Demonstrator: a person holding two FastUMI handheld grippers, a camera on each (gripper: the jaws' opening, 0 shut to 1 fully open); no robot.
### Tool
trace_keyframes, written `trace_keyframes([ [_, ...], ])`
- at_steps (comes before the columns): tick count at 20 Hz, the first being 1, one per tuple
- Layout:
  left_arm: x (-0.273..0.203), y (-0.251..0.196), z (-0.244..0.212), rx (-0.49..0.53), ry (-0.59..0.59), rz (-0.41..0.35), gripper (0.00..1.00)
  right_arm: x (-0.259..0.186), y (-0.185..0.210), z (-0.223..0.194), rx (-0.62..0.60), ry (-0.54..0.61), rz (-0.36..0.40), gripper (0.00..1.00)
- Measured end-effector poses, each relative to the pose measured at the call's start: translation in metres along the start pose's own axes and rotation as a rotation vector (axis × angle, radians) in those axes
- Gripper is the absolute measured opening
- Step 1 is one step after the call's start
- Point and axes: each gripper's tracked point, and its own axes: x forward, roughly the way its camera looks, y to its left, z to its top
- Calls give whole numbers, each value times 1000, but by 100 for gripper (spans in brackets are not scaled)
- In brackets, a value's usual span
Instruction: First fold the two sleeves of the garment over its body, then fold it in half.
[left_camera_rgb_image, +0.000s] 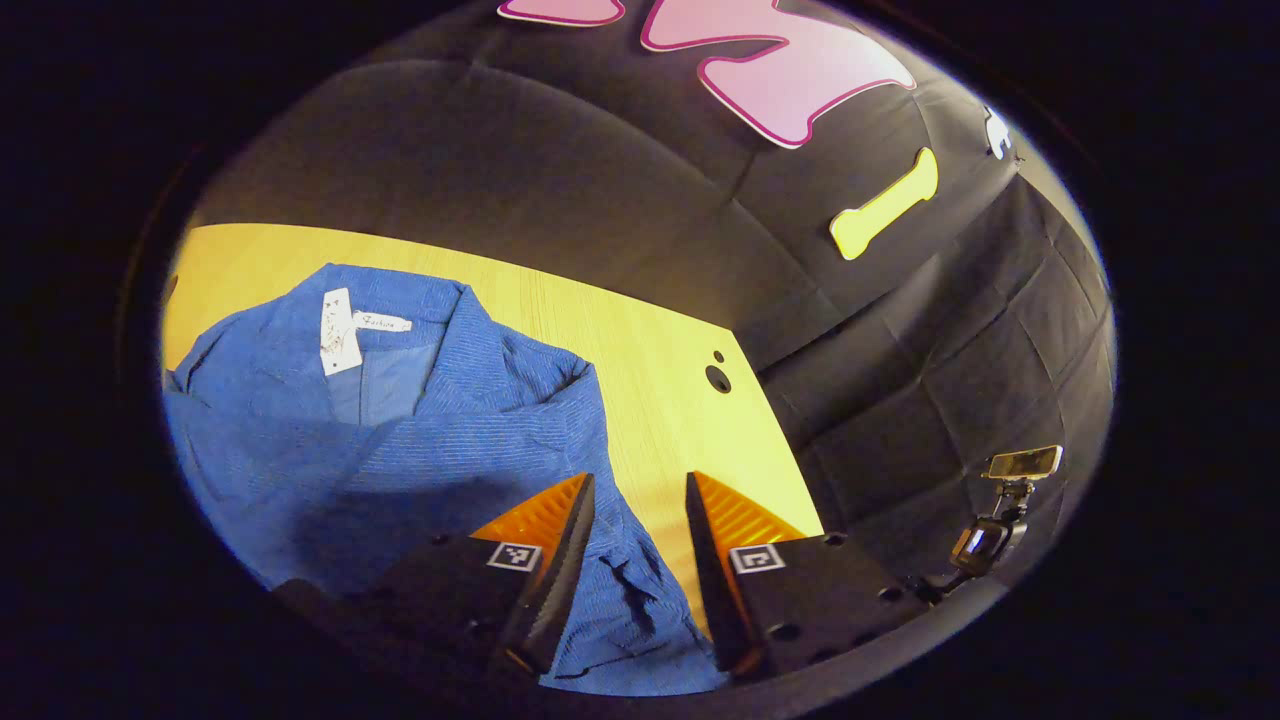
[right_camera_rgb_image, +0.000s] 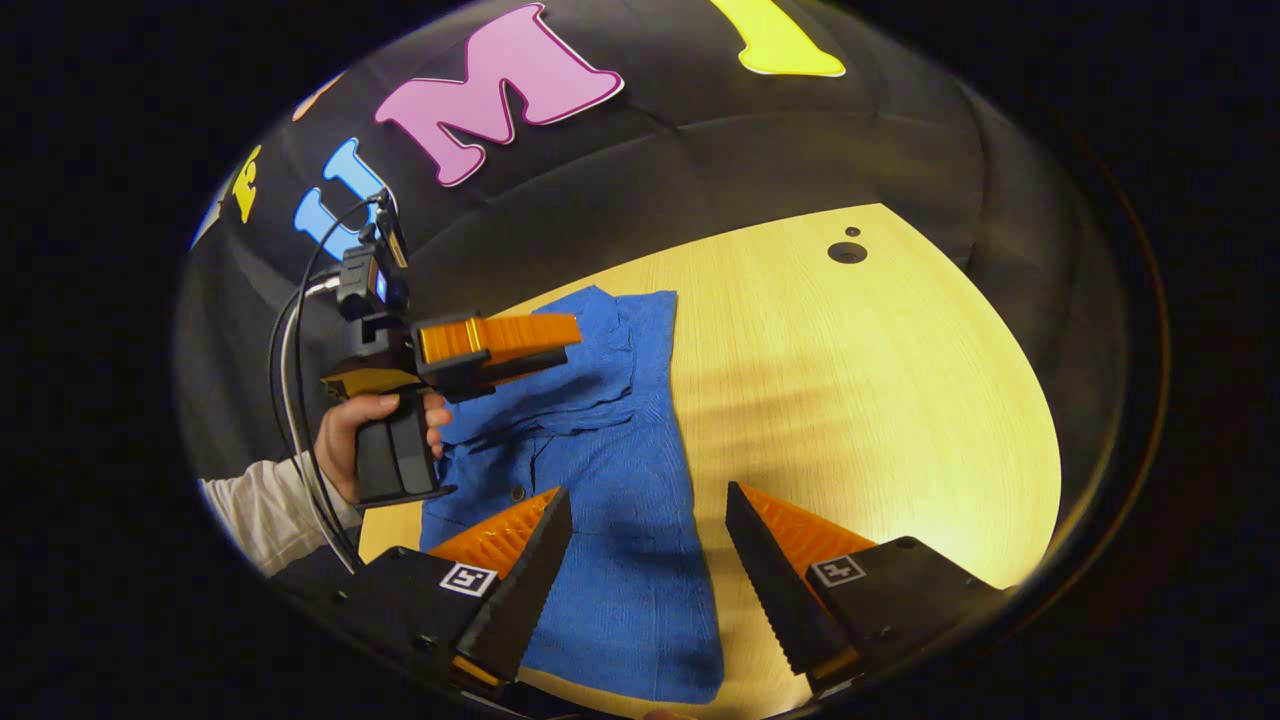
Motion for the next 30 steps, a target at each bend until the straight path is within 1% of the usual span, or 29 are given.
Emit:
trace_keyframes([
  [1, -6, -4, -4, 4, 4, 22, 72, 1, 0, -2, -1, 8, 6, 98],
  [2, -20, -1, -8, 15, 13, 62, 76, 3, -1, -3, -4, 13, 7, 98],
  [3, -38, 6, -14, 33, 27, 116, 83, 4, -3, -6, -10, 21, 0, 98],
  [5, -82, 25, -32, 90, 40, 247, 84, 2, -7, -21, -35, 54, -26, 98],
  [7, -138, 57, -65, 127, 52, 418, 85, -1, -7, -39, -64, 87, -41, 98],
  [8, -166, 77, -89, 121, 74, 497, 85, -4, -8, -50, -74, 104, -54, 98],
  [9, -198, 93, -118, 96, 111, 561, 89, -6, -9, -61, -80, 122, -67, 99],
  [10, -226, 109, -147, 69, 150, 616, 85, -8, -10, -75, -85, 148, -81, 99],
  [11, -250, 125, -175, 43, 177, 669, 85, -10, -12, -88, -88, 180, -93, 98],
  [12, -264, 139, -201, 10, 206, 704, 85, -11, -14, -103, -92, 213, -109, 98],
  [13, -274, 149, -225, -36, 237, 726, 85, -12, -15, -118, -97, 247, -125, 98],
  [15, -288, 157, -259, -133, 289, 757, 85, -15, -14, -146, -105, 312, -137, 98],
  [17, -291, 168, -273, -179, 315, 789, 85, -19, -12, -174, -116, 382, -143, 99],
  [19, -287, 175, -279, -206, 343, 812, 85, -20, -12, -185, -121, 415, -144, 99],
  [21, -278, 178, -285, -201, 384, 825, 86, -22, -10, -190, -138, 415, -150, 99],
  [22, -281, 182, -293, -191, 406, 829, 89, -22, -11, -192, -151, 411, -164, 99],
  [23, -281, 184, -300, -182, 427, 819, 85, -22, -12, -194, -154, 405, -180, 99],
  [24, -283, 185, -307, -178, 445, 802, 85, -21, -13, -195, -145, 400, -198, 99],
  [25, -282, 184, -312, -178, 465, 787, 82, -20, -14, -197, -127, 393, -215, 99],
  [26, -283, 185, -310, -170, 451, 777, 88, -21, -13, -201, -103, 393, -226, 99],
  [27, -283, 186, -310, -164, 459, 777, 85, -28, -11, -206, -88, 388, -234, 99],
  [28, -283, 185, -313, -162, 460, 772, 85, -33, -14, -209, -94, 385, -247, 99],
  [29, -282, 185, -313, -159, 462, 766, 82, -38, -17, -215, -110, 383, -264, 99],
  [30, -282, 185, -314, -163, 457, 756, 86, -39, -19, -220, -121, 390, -276, 99],
])
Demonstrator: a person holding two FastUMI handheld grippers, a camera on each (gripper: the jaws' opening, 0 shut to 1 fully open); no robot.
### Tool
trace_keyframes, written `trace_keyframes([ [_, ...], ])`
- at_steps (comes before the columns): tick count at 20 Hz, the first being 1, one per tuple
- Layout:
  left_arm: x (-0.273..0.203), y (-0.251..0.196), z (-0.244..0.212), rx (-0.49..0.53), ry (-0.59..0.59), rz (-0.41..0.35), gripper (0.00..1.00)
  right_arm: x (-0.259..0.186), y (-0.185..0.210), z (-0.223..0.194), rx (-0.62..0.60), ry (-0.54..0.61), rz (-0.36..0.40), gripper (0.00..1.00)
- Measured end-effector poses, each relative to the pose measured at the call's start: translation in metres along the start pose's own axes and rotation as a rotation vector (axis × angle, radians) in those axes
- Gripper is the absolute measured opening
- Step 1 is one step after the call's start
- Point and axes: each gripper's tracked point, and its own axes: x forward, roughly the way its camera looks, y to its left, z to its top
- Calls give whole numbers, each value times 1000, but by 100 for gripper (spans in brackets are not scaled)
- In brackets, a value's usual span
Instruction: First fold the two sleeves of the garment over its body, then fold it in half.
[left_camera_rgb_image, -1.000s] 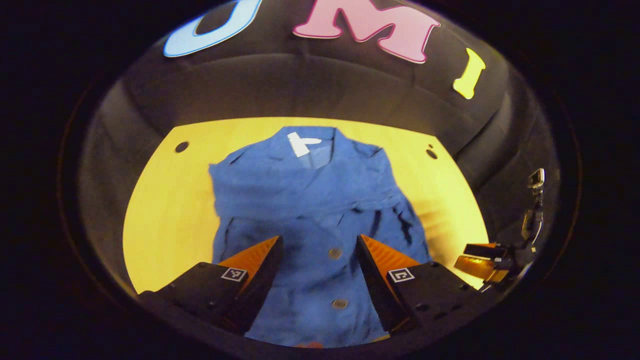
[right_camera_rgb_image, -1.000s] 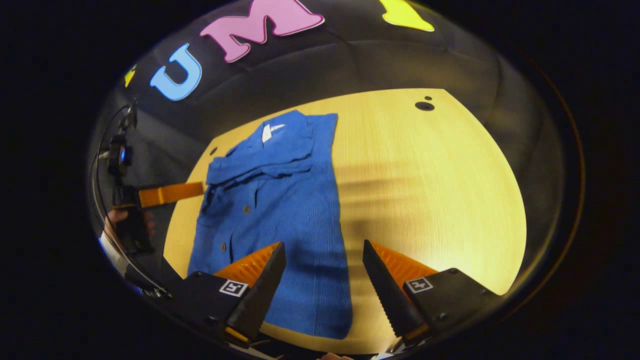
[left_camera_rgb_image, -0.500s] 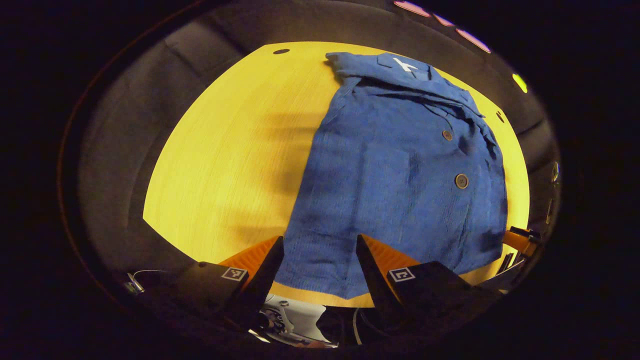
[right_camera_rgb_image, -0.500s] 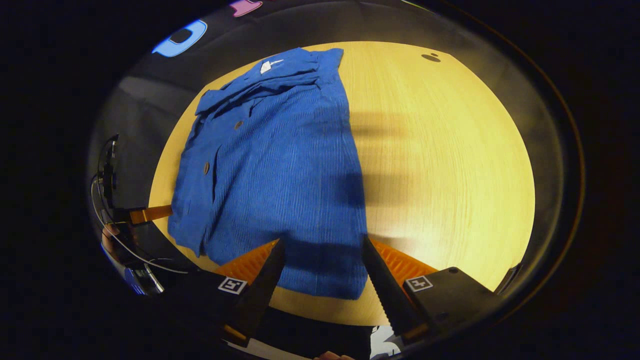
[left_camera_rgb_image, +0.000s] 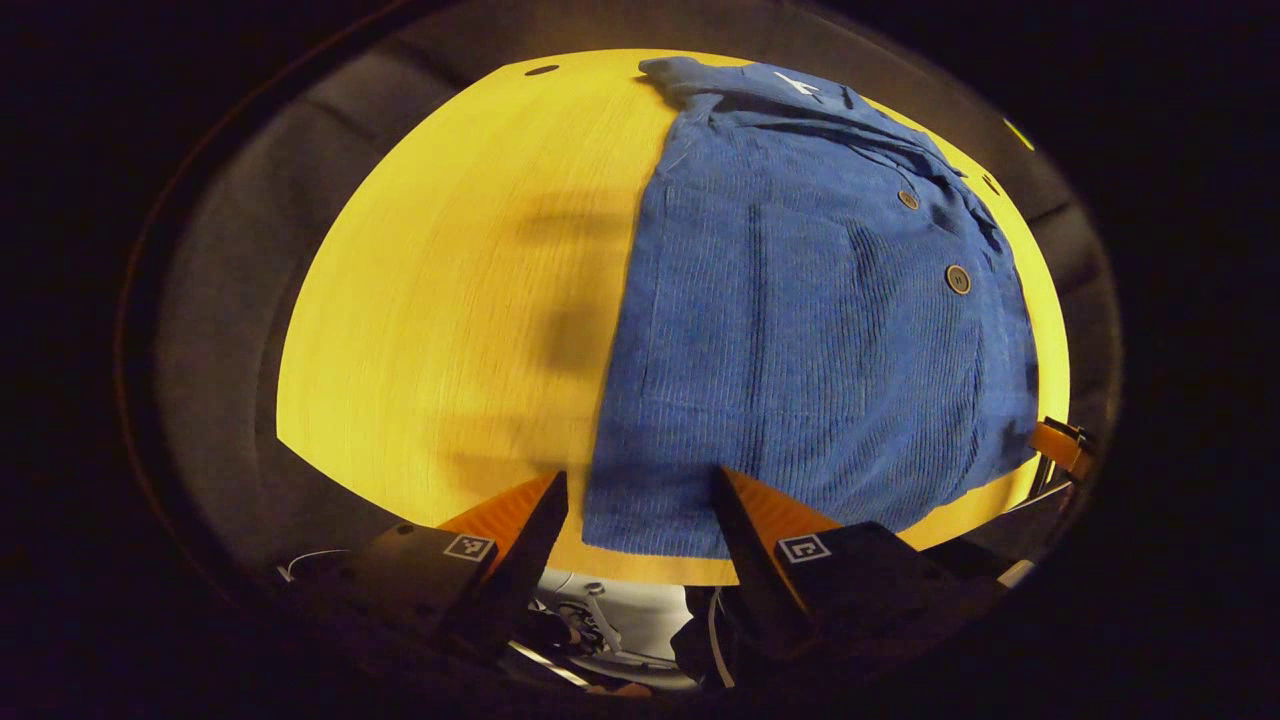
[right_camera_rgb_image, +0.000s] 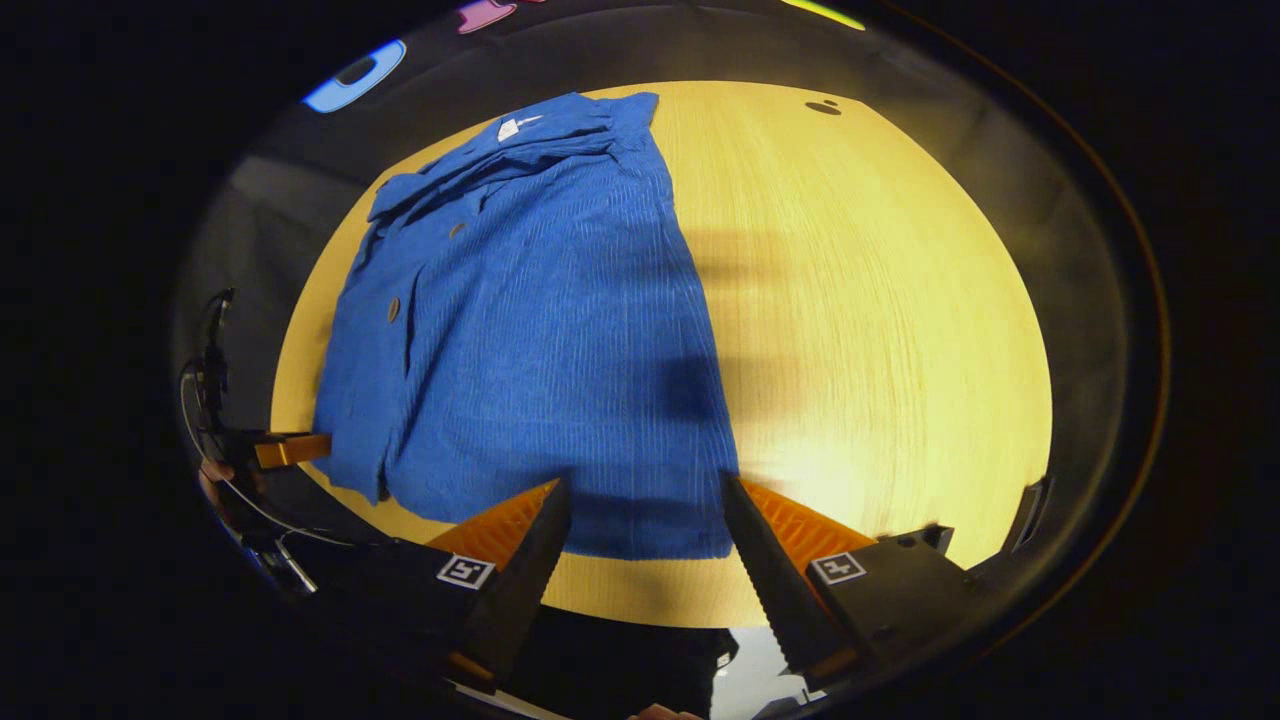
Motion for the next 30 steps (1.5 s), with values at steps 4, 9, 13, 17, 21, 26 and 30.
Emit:
trace_keyframes([
  [4, 1, 1, -1, 20, -9, -13, 85, 9, -2, 1, 11, -16, -39, 99],
  [9, 1, 0, 0, 53, -39, -15, 85, 16, -14, -5, 16, -16, -116, 100],
  [13, 2, -6, 2, 47, 14, -26, 68, 17, -14, -8, 10, 29, -141, 97],
  [17, 3, -19, 13, 108, -54, -75, 5, 20, -3, -2, 111, 35, -99, 43],
  [21, -3, -21, 13, 58, -16, -161, 0, 17, 2, 0, 122, 77, -88, 10],
  [26, -58, -28, 47, 88, -115, -274, 0, -47, 37, 61, 157, -53, -21, 10],
  [30, -124, -30, 94, 128, -211, -356, 0, -105, 60, 125, 128, -192, 11, 10],
])
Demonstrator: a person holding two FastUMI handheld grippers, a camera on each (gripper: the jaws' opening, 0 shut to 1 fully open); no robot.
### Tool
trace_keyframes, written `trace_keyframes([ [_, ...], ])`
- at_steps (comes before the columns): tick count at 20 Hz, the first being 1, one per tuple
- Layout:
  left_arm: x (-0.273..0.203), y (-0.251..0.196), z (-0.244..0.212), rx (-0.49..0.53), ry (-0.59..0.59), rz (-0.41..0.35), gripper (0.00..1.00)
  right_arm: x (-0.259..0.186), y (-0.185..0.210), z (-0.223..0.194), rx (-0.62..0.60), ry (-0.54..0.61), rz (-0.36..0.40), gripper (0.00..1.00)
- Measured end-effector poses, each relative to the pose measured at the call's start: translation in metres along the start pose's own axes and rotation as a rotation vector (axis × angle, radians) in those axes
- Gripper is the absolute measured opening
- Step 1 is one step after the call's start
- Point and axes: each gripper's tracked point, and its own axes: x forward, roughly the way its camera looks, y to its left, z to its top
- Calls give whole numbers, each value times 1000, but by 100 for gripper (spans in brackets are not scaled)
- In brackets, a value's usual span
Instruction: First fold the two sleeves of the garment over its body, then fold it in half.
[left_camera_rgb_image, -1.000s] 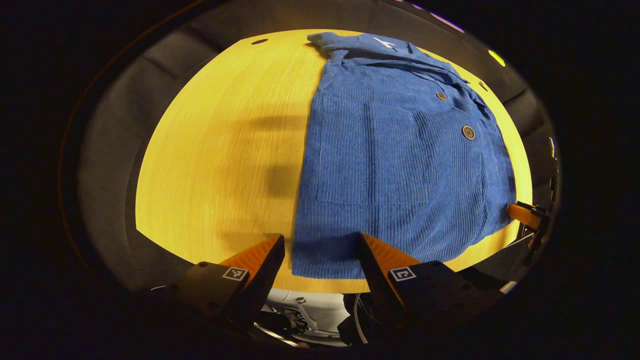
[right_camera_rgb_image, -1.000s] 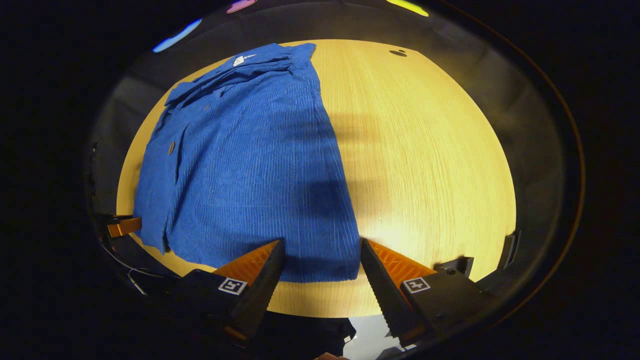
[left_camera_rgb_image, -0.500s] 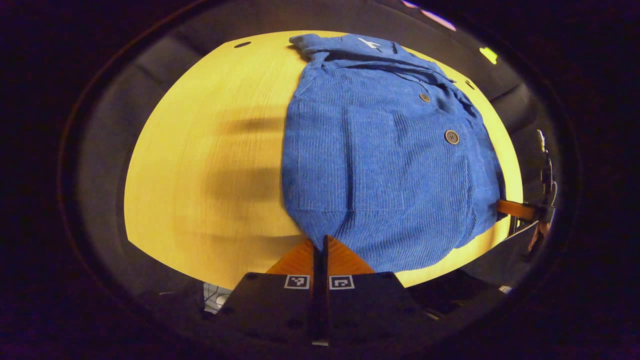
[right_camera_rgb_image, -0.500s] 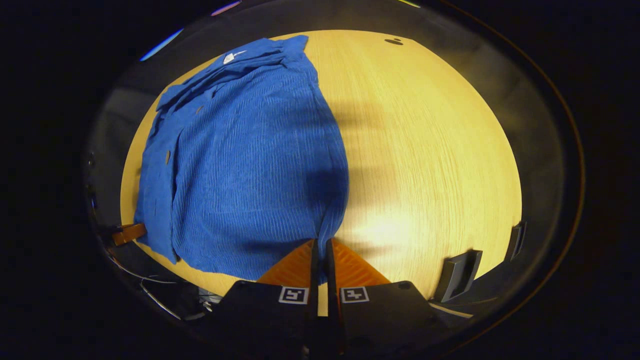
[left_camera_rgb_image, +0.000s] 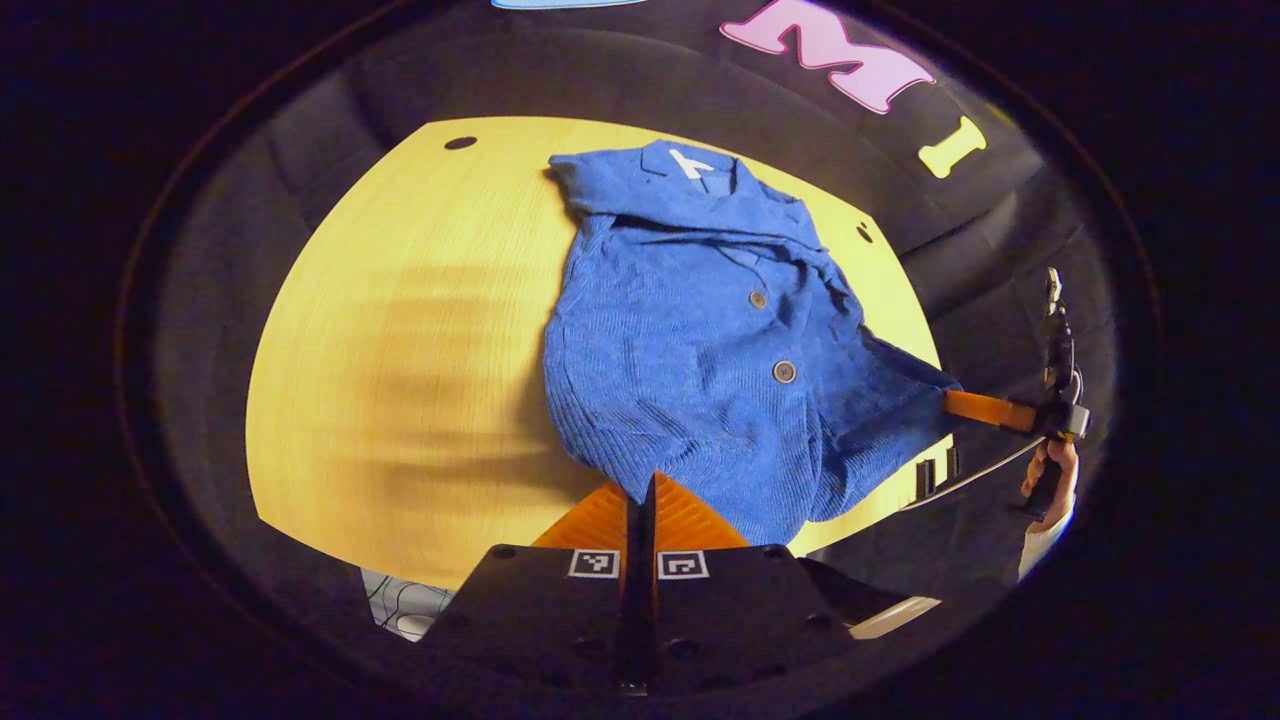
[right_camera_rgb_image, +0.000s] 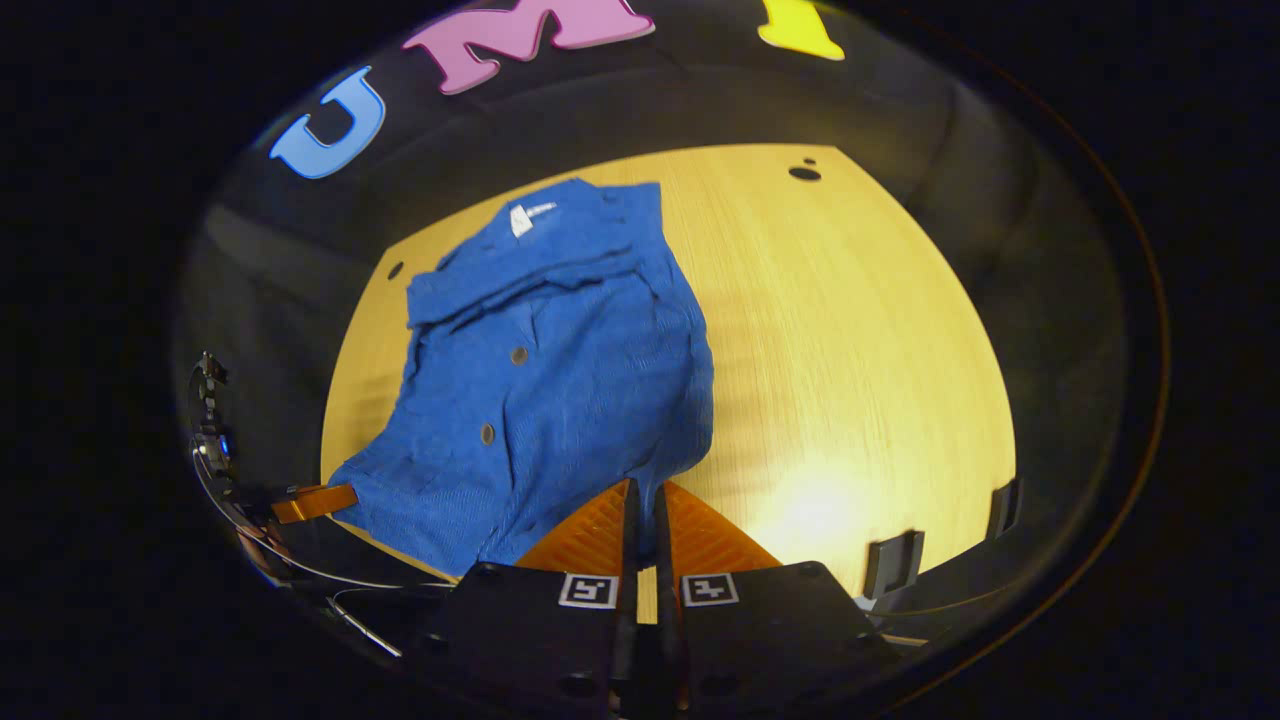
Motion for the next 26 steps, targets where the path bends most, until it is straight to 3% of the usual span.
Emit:
trace_keyframes([
  [5, -58, -8, 102, 104, -142, -28, 0, -42, 24, 101, -9, -192, 7, 10],
  [11, -64, 9, 202, 38, -211, 15, 0, -41, 36, 213, -7, -291, 15, 9],
  [14, -35, 25, 248, -64, -192, 45, 0, 6, 30, 275, -22, -282, -11, 9],
  [18, 49, 54, 307, -91, -110, 193, 0, 117, 21, 327, -34, -197, -65, 9],
  [21, 105, 73, 343, -138, -92, 247, 0, 201, 11, 343, -7, -127, -56, 9],
  [24, 149, 88, 350, -220, -20, 213, 0, 258, 0, 342, 32, -59, -63, 9],
  [25, 153, 93, 352, -224, -17, 216, 0, 272, -6, 339, 30, -30, -71, 2],
  [26, 154, 102, 361, -214, -68, 240, 4, 284, -6, 339, 45, -23, -65, 9],
])
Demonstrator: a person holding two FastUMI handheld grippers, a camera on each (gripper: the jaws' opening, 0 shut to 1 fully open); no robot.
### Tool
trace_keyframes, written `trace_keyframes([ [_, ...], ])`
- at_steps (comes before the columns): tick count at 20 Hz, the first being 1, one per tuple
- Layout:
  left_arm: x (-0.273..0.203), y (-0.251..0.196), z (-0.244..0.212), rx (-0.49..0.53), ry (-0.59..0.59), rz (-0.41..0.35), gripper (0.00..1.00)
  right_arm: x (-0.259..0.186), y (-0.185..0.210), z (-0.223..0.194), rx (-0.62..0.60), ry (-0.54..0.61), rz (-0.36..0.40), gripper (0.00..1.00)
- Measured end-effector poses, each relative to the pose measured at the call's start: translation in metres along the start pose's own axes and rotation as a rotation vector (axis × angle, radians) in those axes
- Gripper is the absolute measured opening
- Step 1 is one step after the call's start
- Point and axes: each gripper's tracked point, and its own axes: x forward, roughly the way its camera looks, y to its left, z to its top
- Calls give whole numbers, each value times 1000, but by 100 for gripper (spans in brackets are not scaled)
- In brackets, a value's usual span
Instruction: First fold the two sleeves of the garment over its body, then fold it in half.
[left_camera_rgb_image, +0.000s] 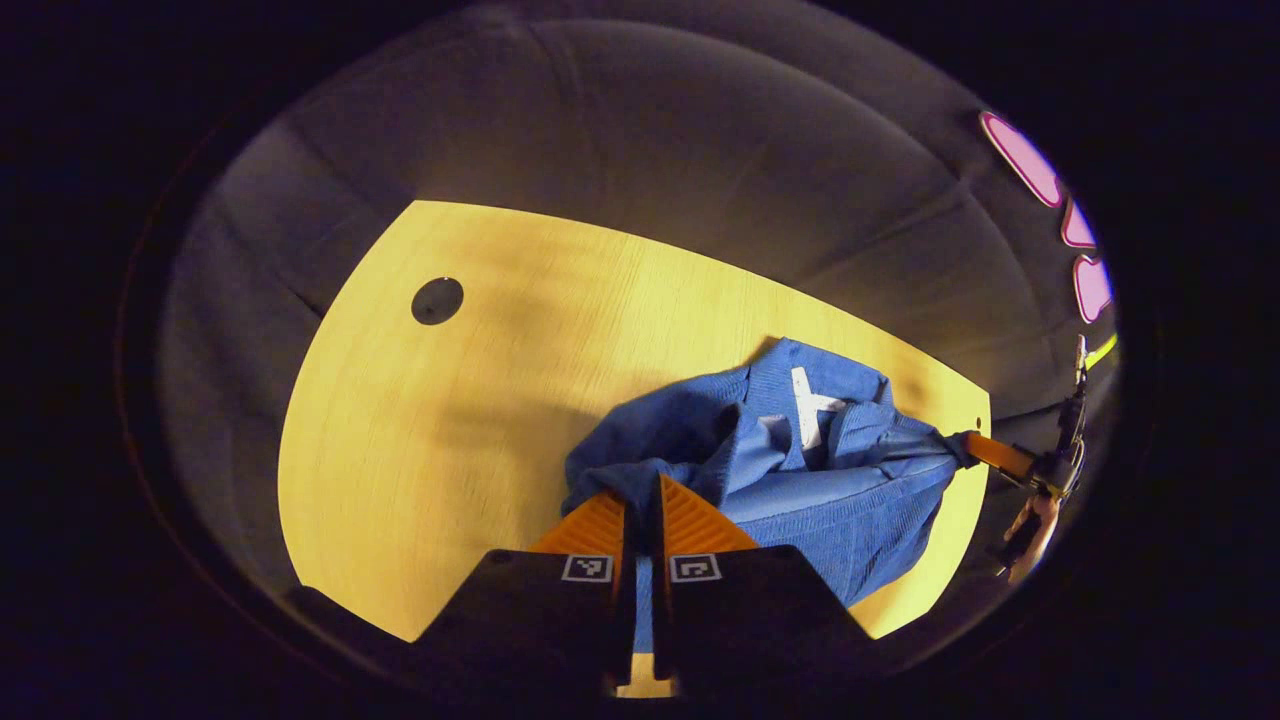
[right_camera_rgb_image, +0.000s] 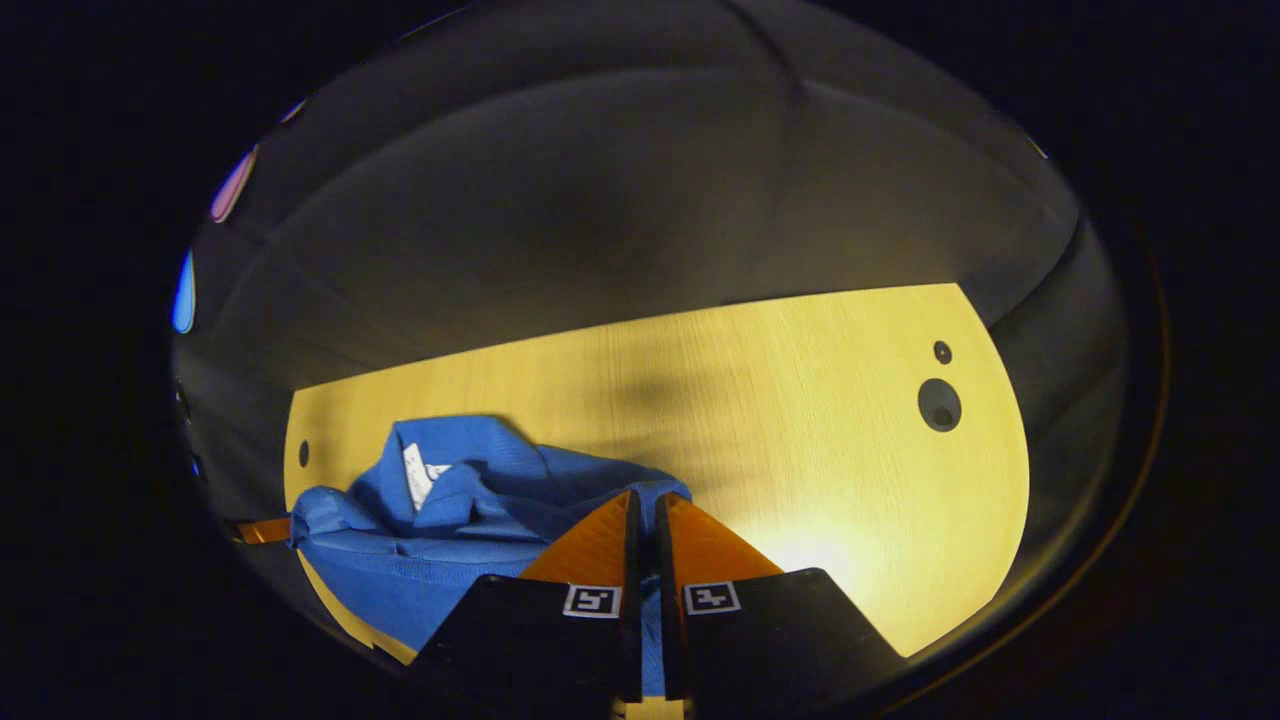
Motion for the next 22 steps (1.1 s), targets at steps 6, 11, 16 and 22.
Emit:
trace_keyframes([
  [6, -19, -13, 42, 38, -227, -47, 40, 8, 31, 52, 211, -145, 193, 60],
  [11, -38, -5, 49, 30, -312, -33, 84, -30, 24, 73, 115, -282, 192, 97],
  [16, -109, -40, 47, 183, -496, -34, 85, -105, 31, 74, -138, -454, 125, 99],
  [22, -252, -73, 7, 185, -703, -117, 84, -236, 63, 30, -237, -644, 120, 99],
])
